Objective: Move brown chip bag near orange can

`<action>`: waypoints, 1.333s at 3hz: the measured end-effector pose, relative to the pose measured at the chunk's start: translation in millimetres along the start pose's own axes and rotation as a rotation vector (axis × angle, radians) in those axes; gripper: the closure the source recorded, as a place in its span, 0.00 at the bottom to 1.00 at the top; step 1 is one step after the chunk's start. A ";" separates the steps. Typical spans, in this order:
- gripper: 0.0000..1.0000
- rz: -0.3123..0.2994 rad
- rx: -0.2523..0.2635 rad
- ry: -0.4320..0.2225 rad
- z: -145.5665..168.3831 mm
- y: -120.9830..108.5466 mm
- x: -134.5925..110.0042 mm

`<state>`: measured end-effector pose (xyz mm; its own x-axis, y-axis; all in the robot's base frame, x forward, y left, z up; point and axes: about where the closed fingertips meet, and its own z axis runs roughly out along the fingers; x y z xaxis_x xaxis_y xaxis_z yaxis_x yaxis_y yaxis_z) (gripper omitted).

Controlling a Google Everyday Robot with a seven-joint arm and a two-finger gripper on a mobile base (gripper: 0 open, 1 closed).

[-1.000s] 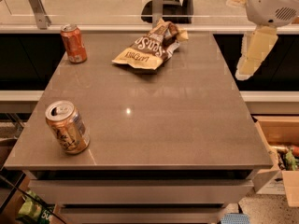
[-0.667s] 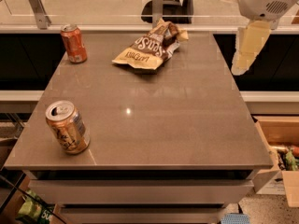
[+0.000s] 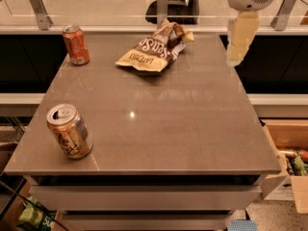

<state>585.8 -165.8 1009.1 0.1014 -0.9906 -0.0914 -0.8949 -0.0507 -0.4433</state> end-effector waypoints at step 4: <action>0.00 -0.368 0.119 -0.159 55.5 -62.4 -51.0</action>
Offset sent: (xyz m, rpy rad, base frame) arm 0.0597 0.0568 -0.0131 0.0122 -0.1805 0.3614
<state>660.6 -105.0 991.9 0.4793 -0.8767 -0.0402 -0.7310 -0.3734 -0.5711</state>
